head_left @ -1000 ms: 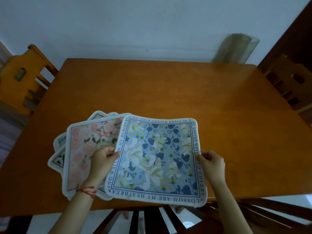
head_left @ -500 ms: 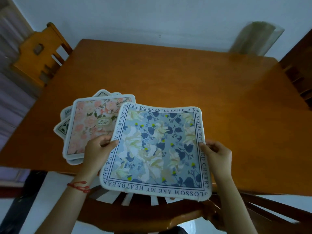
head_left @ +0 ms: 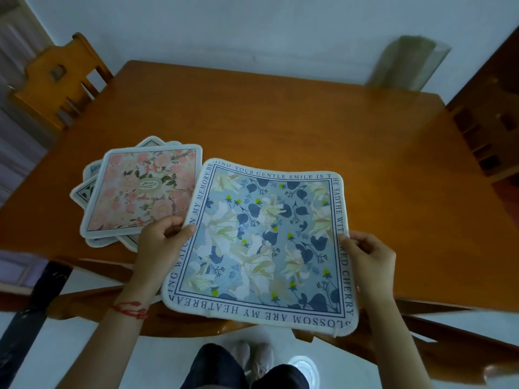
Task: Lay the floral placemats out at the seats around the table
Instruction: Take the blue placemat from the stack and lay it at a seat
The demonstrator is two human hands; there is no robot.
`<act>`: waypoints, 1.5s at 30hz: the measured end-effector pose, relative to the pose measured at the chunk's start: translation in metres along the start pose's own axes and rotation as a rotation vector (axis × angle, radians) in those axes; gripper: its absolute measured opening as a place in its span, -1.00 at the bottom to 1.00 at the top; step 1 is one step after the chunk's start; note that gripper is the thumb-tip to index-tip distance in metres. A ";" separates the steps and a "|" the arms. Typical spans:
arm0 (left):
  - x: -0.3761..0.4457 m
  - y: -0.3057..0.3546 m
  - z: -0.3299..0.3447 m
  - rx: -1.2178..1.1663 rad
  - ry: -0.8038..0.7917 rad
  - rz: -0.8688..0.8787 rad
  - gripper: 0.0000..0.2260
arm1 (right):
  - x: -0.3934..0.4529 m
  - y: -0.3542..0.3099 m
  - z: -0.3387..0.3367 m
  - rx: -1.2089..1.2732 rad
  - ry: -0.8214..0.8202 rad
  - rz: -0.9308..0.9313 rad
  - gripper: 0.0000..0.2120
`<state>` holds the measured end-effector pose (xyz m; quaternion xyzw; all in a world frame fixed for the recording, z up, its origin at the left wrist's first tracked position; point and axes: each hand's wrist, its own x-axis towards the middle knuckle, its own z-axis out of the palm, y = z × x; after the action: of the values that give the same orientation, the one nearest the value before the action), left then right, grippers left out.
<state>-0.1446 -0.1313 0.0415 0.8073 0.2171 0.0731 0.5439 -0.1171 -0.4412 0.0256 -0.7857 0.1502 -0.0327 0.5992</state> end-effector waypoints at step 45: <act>-0.049 0.068 0.270 0.022 0.061 -0.084 -0.97 | 0.162 0.090 -0.209 -0.048 -0.020 0.063 -0.96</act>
<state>-0.0738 -0.4024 0.0019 0.8008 0.2681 0.0727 0.5307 -0.0288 -0.7020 -0.0220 -0.7951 0.1697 -0.0024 0.5823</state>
